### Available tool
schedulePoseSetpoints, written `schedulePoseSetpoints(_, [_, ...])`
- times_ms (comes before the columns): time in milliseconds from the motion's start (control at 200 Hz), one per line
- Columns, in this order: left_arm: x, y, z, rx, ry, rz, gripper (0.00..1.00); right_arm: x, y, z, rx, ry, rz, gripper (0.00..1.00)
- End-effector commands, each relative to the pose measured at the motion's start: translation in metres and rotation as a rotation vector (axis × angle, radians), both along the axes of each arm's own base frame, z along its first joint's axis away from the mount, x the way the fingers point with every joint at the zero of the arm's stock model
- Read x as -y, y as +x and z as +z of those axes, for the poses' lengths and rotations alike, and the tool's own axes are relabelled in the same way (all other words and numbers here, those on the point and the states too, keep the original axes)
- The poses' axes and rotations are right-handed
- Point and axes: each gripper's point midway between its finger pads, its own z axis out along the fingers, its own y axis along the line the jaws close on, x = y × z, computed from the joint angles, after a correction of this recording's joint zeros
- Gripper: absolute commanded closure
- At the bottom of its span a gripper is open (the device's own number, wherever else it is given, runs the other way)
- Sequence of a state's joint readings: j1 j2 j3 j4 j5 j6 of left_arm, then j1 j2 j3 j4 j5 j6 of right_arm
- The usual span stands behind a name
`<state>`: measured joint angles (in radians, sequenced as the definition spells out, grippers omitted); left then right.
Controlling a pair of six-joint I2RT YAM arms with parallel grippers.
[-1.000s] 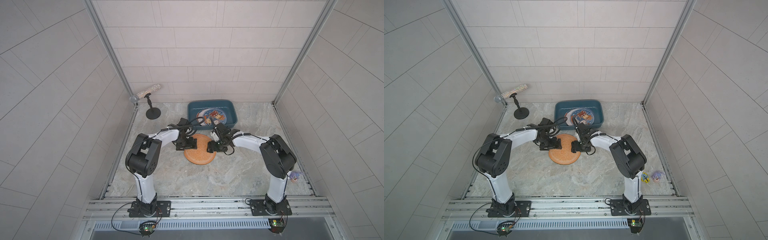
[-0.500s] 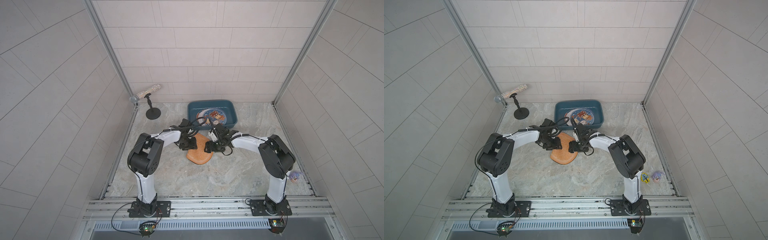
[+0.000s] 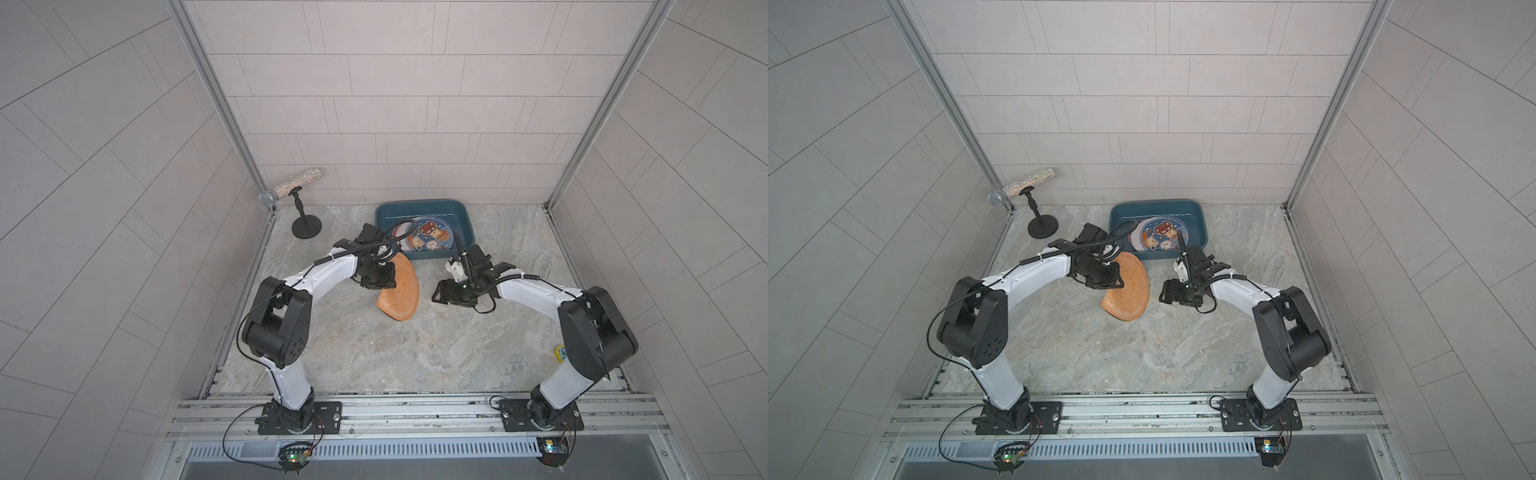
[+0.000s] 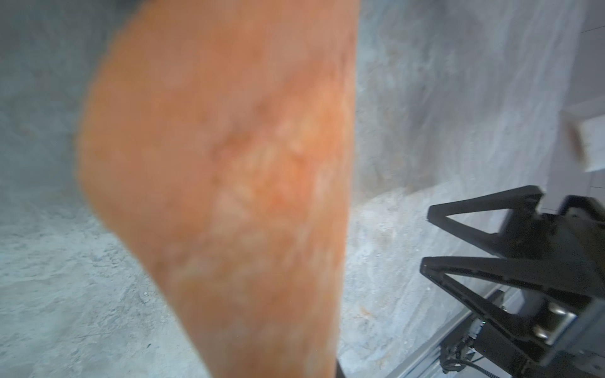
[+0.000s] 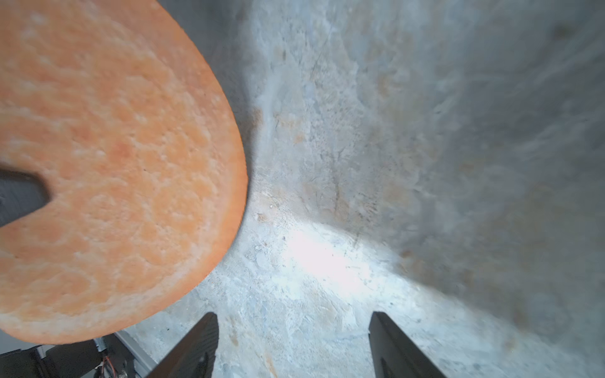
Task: Put the coasters into the storage box
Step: Pick up the coaster from the center of the board, then place the coaster in the storage box.
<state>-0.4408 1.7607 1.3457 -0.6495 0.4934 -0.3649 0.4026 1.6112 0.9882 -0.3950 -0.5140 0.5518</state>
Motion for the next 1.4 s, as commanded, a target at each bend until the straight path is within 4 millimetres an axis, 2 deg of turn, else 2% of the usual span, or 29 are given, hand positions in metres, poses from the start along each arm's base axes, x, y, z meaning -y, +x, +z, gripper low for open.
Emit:
schedulePoseSetpoints(0, [0.014, 0.008, 0.038, 0.050, -0.064, -0.033, 0.96, 0.007, -0.009, 0.007, -0.011, 0.014, 0.006, 0.24])
schedulePoseSetpoints(145, [0.033, 0.036, 0.062, 0.099, -0.127, -0.030, 0.97, 0.013, -0.008, 0.014, -0.003, 0.030, -0.010, 0.24])
schedulePoseSetpoints(190, [0.038, 0.047, 0.064, 0.110, -0.137, -0.026, 0.96, 0.014, -0.008, 0.015, -0.001, 0.032, -0.013, 0.24])
schedulePoseSetpoints(270, [0.048, 0.070, 0.076, 0.149, -0.161, -0.013, 0.96, 0.016, -0.008, 0.016, -0.001, 0.035, -0.019, 0.24])
schedulePoseSetpoints(380, [0.060, 0.102, 0.081, 0.191, -0.184, 0.015, 0.96, 0.018, -0.009, 0.016, -0.004, 0.040, -0.026, 0.24])
schedulePoseSetpoints(500, [0.071, 0.137, 0.077, 0.213, -0.222, 0.052, 0.96, 0.021, -0.010, 0.015, -0.007, 0.041, -0.034, 0.24])
schedulePoseSetpoints(660, [0.072, 0.189, 0.069, 0.265, -0.281, 0.141, 0.96, 0.025, -0.012, 0.012, -0.016, 0.038, -0.041, 0.24])
schedulePoseSetpoints(771, [0.066, 0.220, 0.060, 0.302, -0.301, 0.199, 0.95, 0.026, -0.013, 0.009, -0.023, 0.036, -0.043, 0.24])
schedulePoseSetpoints(881, [0.055, 0.243, 0.042, 0.295, -0.293, 0.250, 0.95, 0.027, -0.013, 0.007, -0.030, 0.035, -0.047, 0.24])
schedulePoseSetpoints(1026, [0.043, 0.256, 0.014, 0.252, -0.272, 0.294, 0.93, 0.027, -0.014, 0.006, -0.033, 0.035, -0.050, 0.24])
schedulePoseSetpoints(1106, [0.040, 0.254, 0.001, 0.220, -0.250, 0.303, 0.93, 0.027, -0.013, 0.006, -0.033, 0.036, -0.053, 0.24])
schedulePoseSetpoints(1176, [0.037, 0.250, -0.008, 0.192, -0.226, 0.306, 0.88, 0.027, -0.013, 0.006, -0.035, 0.035, -0.053, 0.24])
schedulePoseSetpoints(1226, [0.034, 0.247, -0.011, 0.180, -0.204, 0.309, 0.80, 0.027, -0.013, 0.005, -0.035, 0.034, -0.054, 0.24])
schedulePoseSetpoints(1311, [0.028, 0.243, -0.009, 0.184, -0.167, 0.315, 0.58, 0.027, -0.013, 0.005, -0.034, 0.036, -0.053, 0.24])
schedulePoseSetpoints(1396, [0.022, 0.241, -0.001, 0.202, -0.139, 0.319, 0.40, 0.027, -0.013, 0.006, -0.032, 0.037, -0.054, 0.24])
